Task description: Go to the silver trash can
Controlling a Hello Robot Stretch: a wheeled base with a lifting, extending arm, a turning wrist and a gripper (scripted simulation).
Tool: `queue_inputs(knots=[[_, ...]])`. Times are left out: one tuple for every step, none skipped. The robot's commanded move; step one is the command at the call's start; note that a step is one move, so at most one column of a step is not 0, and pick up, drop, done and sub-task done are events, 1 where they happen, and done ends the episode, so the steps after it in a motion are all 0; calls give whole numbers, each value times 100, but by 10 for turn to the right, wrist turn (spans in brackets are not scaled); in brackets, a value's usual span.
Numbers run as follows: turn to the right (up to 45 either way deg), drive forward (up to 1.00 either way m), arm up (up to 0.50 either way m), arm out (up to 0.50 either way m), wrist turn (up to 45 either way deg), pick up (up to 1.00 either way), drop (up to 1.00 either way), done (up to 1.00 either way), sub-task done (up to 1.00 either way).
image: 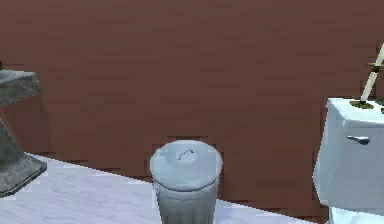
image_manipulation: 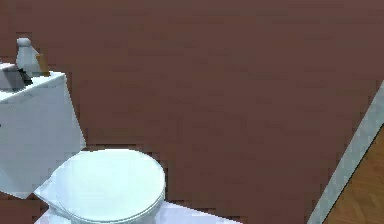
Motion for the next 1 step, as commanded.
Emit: queue_inputs(knots=[[0, 0, 0, 0, 0, 0, 0, 100, 0]])
